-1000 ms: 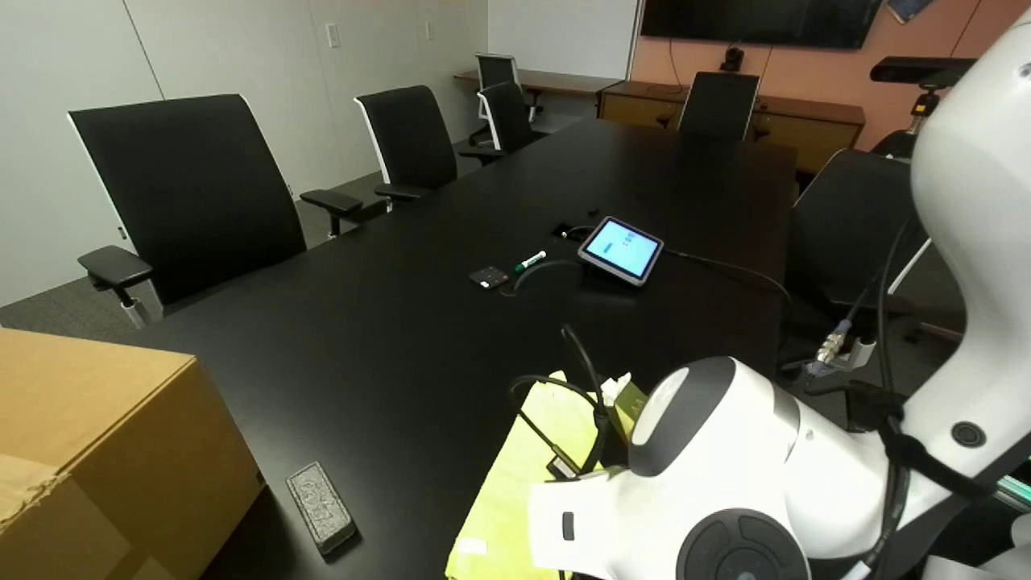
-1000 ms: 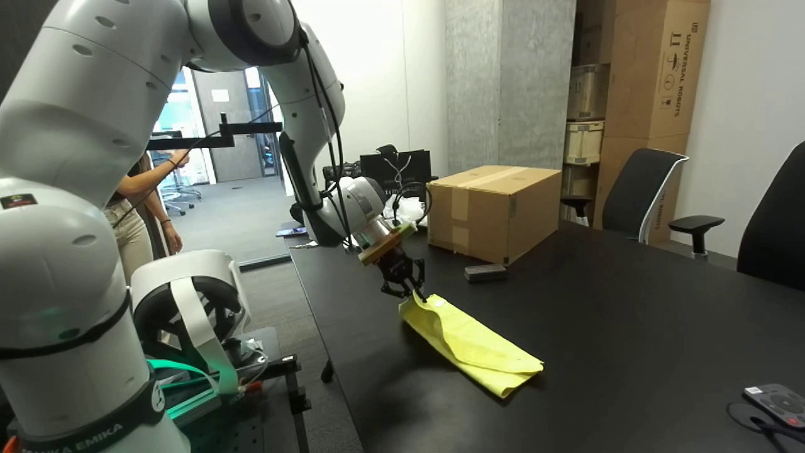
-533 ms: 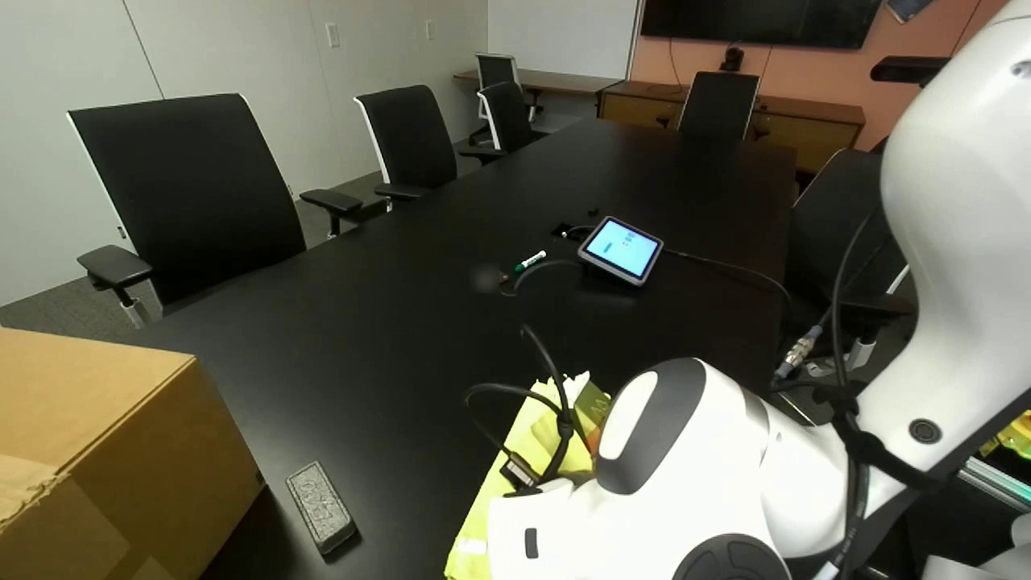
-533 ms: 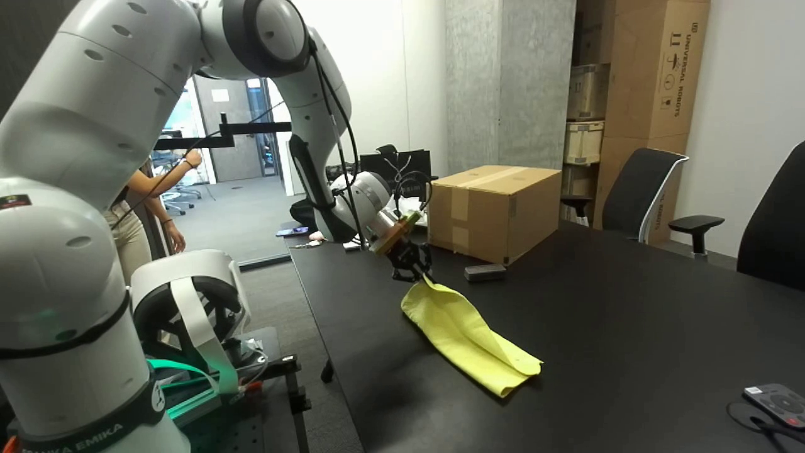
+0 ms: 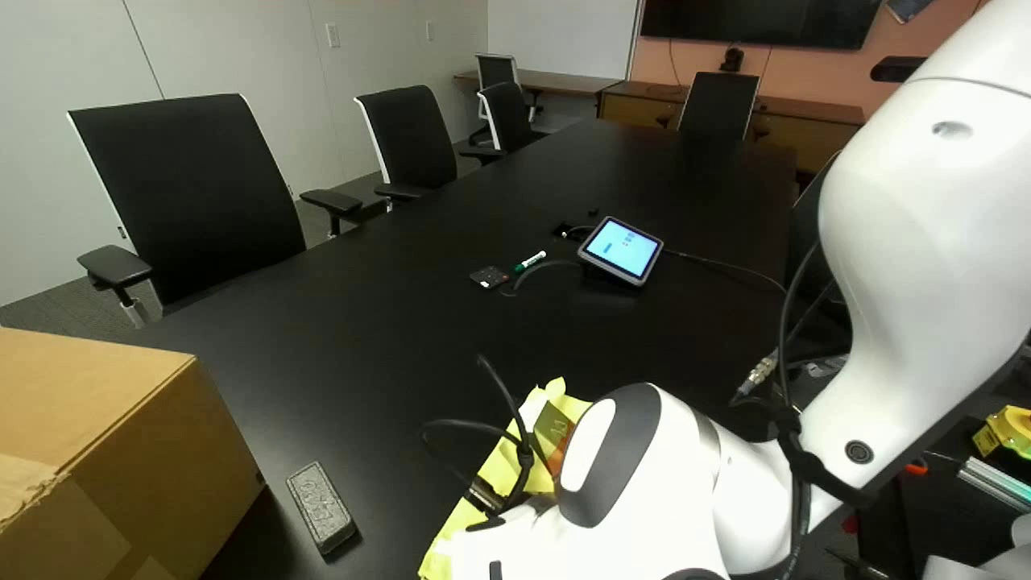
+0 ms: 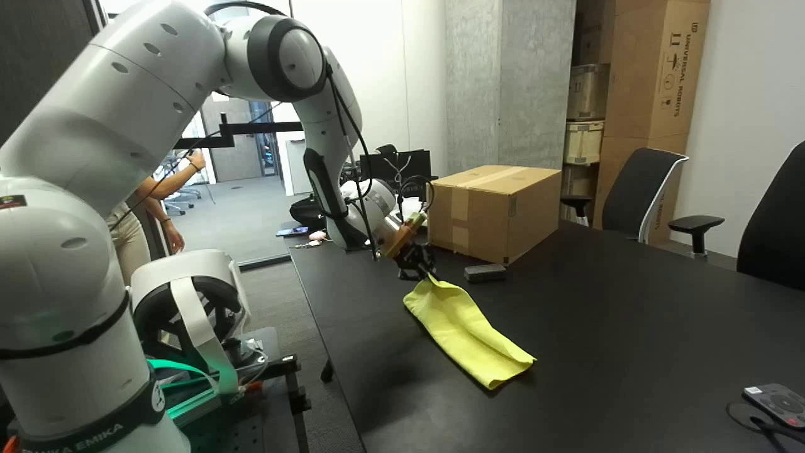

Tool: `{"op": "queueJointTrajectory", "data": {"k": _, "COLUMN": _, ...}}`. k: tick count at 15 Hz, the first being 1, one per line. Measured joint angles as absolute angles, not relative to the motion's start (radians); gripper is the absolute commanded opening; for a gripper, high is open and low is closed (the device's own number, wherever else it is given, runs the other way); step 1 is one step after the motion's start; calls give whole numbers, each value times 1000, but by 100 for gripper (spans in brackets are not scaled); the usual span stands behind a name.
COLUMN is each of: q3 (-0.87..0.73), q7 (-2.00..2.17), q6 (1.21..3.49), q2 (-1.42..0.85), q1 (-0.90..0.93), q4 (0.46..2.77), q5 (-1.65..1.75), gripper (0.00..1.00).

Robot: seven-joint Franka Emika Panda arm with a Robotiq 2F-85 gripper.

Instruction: Fold the yellow towel in half from bottom to top

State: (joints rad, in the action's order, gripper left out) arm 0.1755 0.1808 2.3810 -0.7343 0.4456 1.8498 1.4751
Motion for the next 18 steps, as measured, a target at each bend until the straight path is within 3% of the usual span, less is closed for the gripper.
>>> {"op": "queueJointTrajectory", "data": {"k": 2, "q3": 181, "q7": 180, "q6": 2382, "q2": -756, "q1": 444, "q4": 1828, "q5": 1490, "gripper": 38}}
{"op": "queueJointTrajectory", "data": {"k": 4, "q3": 189, "q7": 182, "q6": 2384, "q2": -768, "q1": 444, "q4": 1804, "q5": 1506, "gripper": 44}}
{"op": "queueJointTrajectory", "data": {"k": 11, "q3": 241, "q7": 219, "q6": 2387, "q2": -772, "q1": 445, "q4": 1734, "q5": 1507, "gripper": 97}}
{"op": "queueJointTrajectory", "data": {"k": 18, "q3": 245, "q7": 205, "q6": 2305, "q2": -751, "q1": 408, "q4": 1762, "q5": 1308, "gripper": 100}}
